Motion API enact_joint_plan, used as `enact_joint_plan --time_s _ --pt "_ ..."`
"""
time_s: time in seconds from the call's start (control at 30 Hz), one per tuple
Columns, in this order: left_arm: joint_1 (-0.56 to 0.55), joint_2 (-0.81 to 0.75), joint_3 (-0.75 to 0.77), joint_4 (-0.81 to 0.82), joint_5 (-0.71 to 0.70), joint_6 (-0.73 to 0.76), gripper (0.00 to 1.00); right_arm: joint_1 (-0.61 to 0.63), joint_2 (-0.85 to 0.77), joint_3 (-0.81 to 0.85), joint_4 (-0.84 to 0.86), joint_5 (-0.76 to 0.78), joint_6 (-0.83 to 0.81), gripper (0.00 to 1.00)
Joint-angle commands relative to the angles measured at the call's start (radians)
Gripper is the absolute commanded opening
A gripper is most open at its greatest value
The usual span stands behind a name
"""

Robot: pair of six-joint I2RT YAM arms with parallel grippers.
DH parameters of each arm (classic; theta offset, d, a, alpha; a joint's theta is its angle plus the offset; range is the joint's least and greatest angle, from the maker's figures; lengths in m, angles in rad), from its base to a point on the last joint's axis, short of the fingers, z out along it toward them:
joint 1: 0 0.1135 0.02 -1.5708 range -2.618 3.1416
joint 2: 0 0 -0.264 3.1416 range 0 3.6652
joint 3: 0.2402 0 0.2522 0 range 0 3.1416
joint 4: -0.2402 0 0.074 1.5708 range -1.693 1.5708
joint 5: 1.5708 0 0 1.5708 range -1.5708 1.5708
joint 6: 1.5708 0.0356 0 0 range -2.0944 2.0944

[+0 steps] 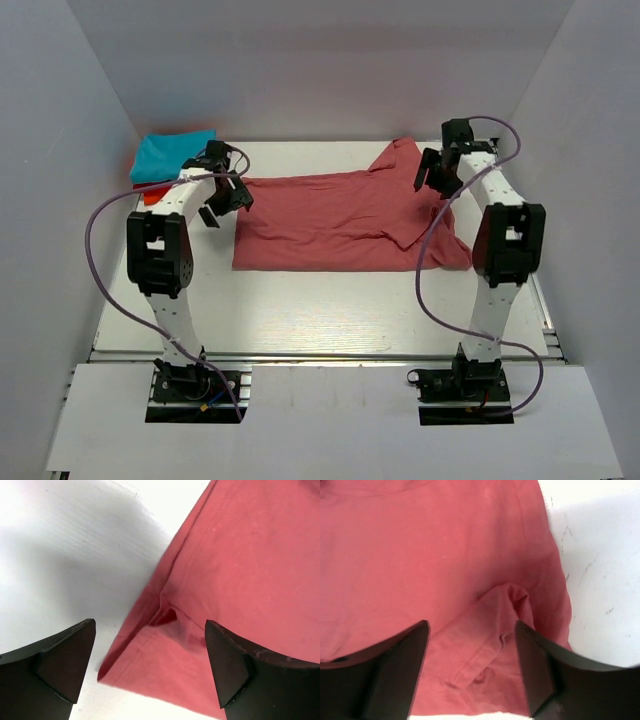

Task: Fold and stack the t-shirts
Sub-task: Fold the flattened tshirt in 1/3 of the way

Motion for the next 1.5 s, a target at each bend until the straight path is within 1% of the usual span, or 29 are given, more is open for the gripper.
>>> enact_joint_plan --time_s 0.0,0.03,0.07,0.1,0.13,0.17,0.2,0.27,0.3,0.33,0.37,0.43,0.57,0.7,0.8,1.0,1.13,1.23,1.3,1.47 --pt "0.002 -0.139 -0.015 -0.002 -0.019 0.002 1.0 0.001 -0.229 -0.149 0.089 -0.048 -0.041 0.79" --pt "0.002 -0.164 -0.058 0.017 -0.005 0.017 1.0 -0.001 -0.26 -0.195 0.128 -0.056 -0.038 0.84" --pt "0.002 -0.187 -0.081 0.03 0.005 0.026 1.0 -0.001 -0.291 -0.242 0.145 -0.109 -0.026 0.84" --pt "-0.013 -0.207 -0.101 0.049 0.005 0.026 1.0 -0.001 -0.37 -0.364 0.177 -0.126 -0.017 0.84" --pt "-0.013 -0.244 -0.142 0.061 0.025 0.039 1.0 0.001 -0.397 -0.409 0.213 -0.142 0.002 0.89" --pt "-0.023 -0.259 -0.164 0.075 0.079 0.063 1.0 0.001 -0.438 -0.484 0.232 -0.169 0.011 0.9" --pt "-0.023 -0.273 -0.19 0.125 0.125 0.087 1.0 -0.001 -0.455 -0.544 0.263 -0.178 0.008 0.9" --pt "-0.023 -0.322 -0.285 0.19 0.235 0.123 1.0 0.001 -0.494 -0.603 0.286 -0.217 0.0 0.9" --pt "-0.023 -0.34 -0.32 0.258 0.266 0.123 1.0 0.001 -0.494 -0.623 0.29 -0.244 -0.003 0.9" --pt "-0.023 -0.356 -0.39 0.296 0.297 0.134 1.0 0.004 -0.488 -0.643 0.301 -0.255 -0.004 0.9" --pt "-0.033 -0.37 -0.42 0.331 0.339 0.134 1.0 0.002 -0.485 -0.651 0.309 -0.269 -0.004 0.9" --pt "-0.043 -0.38 -0.475 0.409 0.373 0.134 1.0 -0.001 -0.462 -0.683 0.35 -0.309 0.0 0.9" --pt "-0.066 -0.351 -0.485 0.431 0.383 0.134 1.0 0.002 -0.423 -0.706 0.382 -0.326 0.013 0.9" --pt "-0.086 -0.325 -0.527 0.489 0.41 0.143 1.0 0.004 -0.391 -0.735 0.479 -0.349 0.014 0.9" --pt "-0.095 -0.289 -0.538 0.502 0.42 0.143 1.0 0.004 -0.36 -0.735 0.517 -0.378 0.02 0.89" --pt "-0.095 -0.252 -0.558 0.511 0.391 0.152 1.0 0.004 -0.301 -0.707 0.513 -0.37 0.045 0.88" --pt "-0.095 -0.241 -0.593 0.511 0.381 0.152 1.0 0.005 -0.302 -0.73 0.544 -0.387 0.051 0.88" --pt "-0.095 -0.23 -0.606 0.511 0.372 0.152 1.0 0.005 -0.31 -0.75 0.597 -0.415 0.072 0.86" --pt "-0.095 -0.219 -0.615 0.511 0.363 0.152 1.0 0.005 -0.311 -0.764 0.68 -0.471 0.097 0.86" --pt "-0.095 -0.219 -0.633 0.5 0.339 0.161 1.0 0.014 -0.307 -0.755 0.879 -0.516 0.22 0.86"
